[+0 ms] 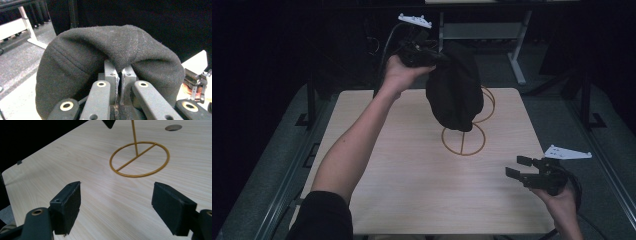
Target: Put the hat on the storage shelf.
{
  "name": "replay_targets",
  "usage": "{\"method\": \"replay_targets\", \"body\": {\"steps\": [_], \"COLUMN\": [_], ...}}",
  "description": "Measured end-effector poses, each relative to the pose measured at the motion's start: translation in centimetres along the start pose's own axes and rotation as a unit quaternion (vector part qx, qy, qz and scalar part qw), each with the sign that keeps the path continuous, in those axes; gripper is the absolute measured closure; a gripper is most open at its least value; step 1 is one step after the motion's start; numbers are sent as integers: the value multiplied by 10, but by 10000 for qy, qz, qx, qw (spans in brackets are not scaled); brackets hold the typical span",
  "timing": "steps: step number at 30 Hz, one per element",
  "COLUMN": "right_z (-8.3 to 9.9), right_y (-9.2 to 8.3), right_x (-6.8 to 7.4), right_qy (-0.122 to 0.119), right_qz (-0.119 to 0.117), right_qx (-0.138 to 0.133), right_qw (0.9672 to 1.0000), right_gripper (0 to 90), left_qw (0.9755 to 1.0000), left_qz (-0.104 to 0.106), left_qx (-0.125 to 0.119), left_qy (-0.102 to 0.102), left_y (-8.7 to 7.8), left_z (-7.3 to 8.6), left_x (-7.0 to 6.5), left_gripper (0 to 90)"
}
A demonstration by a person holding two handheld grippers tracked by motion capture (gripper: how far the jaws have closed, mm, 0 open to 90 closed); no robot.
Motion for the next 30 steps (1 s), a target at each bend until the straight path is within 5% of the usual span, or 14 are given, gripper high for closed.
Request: {"method": "replay_targets", "body": {"steps": [7,13,21,30], "right_z": [1,2,5,5], "right_y": [2,0,0,0], "right_x": [-1,-2,-3,-4], "right_qy": [-20,-27,-37,10], "right_qz": [45,65,79,78], "right_qx": [39,20,14,5], "right_qw": [10000,10000,10000,10000], "right_gripper": [232,232,234,234], "left_qw": [9999,9996,9993,9991], "left_qz": [66,24,186,147], "left_qx": [56,272,217,373], "left_qy": [-105,17,-233,-152], "left_y": [24,45,63,79], "left_z": [-12,-15,-15,-18], "left_x": [3,-2,4,-2], "left_gripper": [868,867,863,862]}}
Point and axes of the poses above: each handheld gripper's, and its own axes: y roughly forward along the jaws, z roughly out of its underside, x roughly to its left, the point moved 2 cm from there along y, roughly forward along the jaws, and after that the axes turned 5 degrees about x, right-handed, at the moved point
